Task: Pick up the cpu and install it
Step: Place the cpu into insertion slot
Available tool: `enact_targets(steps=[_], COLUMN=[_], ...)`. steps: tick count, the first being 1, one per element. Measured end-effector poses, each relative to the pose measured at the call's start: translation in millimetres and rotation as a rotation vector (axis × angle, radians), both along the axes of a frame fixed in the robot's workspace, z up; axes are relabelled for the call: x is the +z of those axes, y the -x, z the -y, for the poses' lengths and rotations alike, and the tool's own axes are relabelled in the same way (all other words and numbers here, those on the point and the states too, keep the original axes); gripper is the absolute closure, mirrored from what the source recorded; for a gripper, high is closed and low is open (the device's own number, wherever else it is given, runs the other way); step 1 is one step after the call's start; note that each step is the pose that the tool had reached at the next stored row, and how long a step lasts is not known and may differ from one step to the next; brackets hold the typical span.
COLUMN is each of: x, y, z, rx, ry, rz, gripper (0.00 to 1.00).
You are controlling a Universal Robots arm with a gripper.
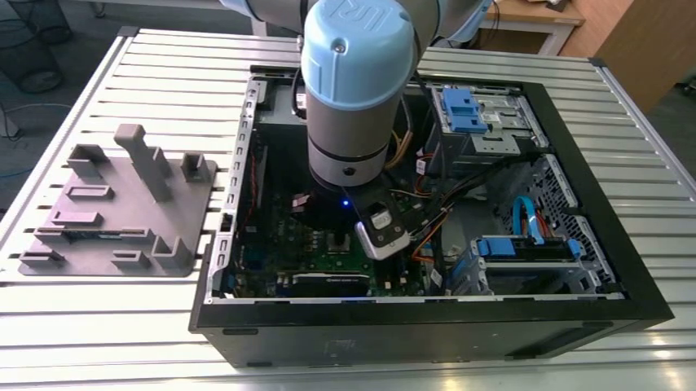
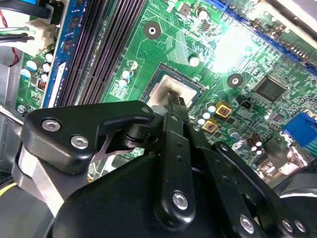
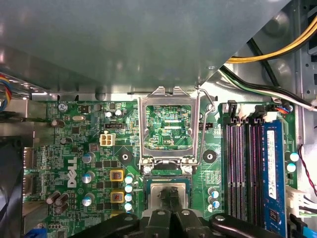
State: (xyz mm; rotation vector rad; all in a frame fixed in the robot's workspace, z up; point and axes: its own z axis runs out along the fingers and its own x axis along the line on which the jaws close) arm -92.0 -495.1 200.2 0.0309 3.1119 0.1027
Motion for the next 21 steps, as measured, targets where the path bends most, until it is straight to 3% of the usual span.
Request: enact_targets(steps=[1, 6, 11, 21], x=[0.1, 0.8, 0.1, -7.0], y=[0.0, 0.0, 0.0, 0.0], z=[0.0, 0.1, 3.0, 5.0], rx=[0.0, 0.0, 0.0, 0.0], ry=[-0.0001, 0.0, 0.0002, 0.0009], rz=[0.0, 0.0, 0.0, -0.0004], gripper=[0.89, 0.89, 0.89, 0.89])
